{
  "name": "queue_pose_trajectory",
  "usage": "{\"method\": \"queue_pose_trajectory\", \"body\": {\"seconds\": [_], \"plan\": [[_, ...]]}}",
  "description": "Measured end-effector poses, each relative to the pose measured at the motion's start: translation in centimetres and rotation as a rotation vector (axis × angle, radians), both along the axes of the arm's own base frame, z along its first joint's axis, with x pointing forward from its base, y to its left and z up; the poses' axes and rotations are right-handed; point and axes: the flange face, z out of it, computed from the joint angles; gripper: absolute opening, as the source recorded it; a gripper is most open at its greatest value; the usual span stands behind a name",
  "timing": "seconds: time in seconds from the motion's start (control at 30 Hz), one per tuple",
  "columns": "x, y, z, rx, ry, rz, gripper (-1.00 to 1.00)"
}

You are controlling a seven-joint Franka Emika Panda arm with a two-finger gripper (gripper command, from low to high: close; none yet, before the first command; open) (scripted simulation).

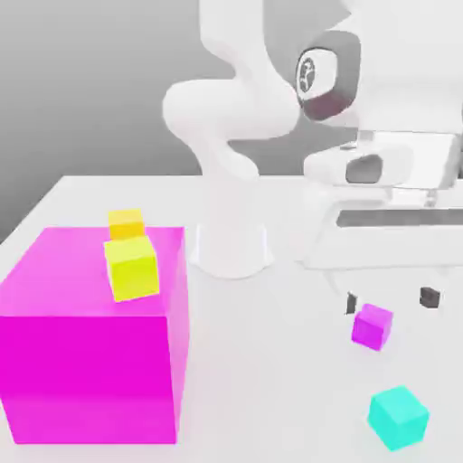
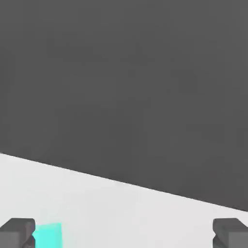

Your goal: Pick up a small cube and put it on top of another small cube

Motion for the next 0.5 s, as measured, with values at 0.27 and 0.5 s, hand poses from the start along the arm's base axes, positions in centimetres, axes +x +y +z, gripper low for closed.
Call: {"method": "queue_pose_trajectory", "body": {"seconds": [0.27,0.5], "plan": [[-3.6,4.3,-13.0,0.021,0.177,0.076,0.0],[-3.8,4.4,-17.1,0.022,0.182,0.078,-1.0]]}}
